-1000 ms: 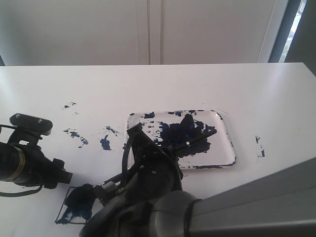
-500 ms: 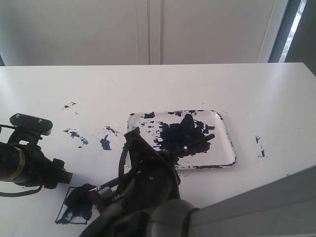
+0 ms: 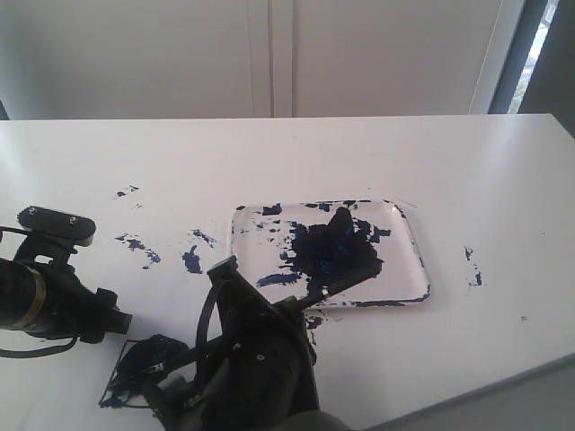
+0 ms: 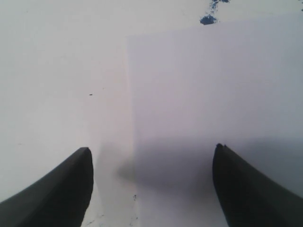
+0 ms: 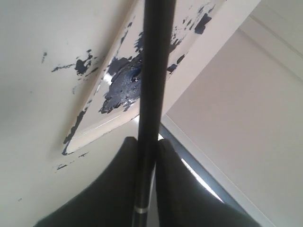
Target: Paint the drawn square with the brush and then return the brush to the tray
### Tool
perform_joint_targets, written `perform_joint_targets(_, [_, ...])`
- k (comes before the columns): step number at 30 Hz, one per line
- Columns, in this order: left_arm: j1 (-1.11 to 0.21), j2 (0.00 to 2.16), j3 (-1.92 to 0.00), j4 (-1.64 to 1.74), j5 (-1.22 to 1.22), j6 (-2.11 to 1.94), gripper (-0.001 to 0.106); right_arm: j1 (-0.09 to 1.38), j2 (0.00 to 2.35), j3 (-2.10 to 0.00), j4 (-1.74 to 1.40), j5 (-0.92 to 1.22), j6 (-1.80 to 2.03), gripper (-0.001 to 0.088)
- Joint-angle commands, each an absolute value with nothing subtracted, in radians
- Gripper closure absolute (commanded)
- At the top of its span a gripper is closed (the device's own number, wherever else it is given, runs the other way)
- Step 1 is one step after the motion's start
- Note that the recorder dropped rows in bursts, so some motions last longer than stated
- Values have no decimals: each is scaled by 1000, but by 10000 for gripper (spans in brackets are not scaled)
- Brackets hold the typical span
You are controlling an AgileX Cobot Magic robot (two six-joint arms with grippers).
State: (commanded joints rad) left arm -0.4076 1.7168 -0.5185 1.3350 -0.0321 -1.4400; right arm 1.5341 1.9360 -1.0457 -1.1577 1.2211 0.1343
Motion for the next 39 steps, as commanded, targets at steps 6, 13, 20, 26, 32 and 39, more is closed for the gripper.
perform_joint_targets(6, [-408,1717,-519,1335,-32,-1440,304,1534,1936,-1046,-1160,1221,134,868])
perform_joint_targets(13, [-408,1717,-519,1335,-32,-1440,304,1514,1936,-1046,-1169,1221,134,868])
perform_joint_targets(20, [-408,1717,-519,1335,-32,-1440,304,1445,1947,-1046,-1183,1221,134,868])
perform_joint_targets(26, [-408,1717,-519,1338,-32,-1440,304,1441,1947,-1046,-1179,1221,134,868])
perform_joint_targets(32, [-408,1717,-519,1338,-32,-1440,304,1487,1947,-1046,-1156,1221,134,868])
perform_joint_targets(39, [-408,1717,-519,1339,-32,-1440,304,1544,1947,-1046,-1135,1221,134,868])
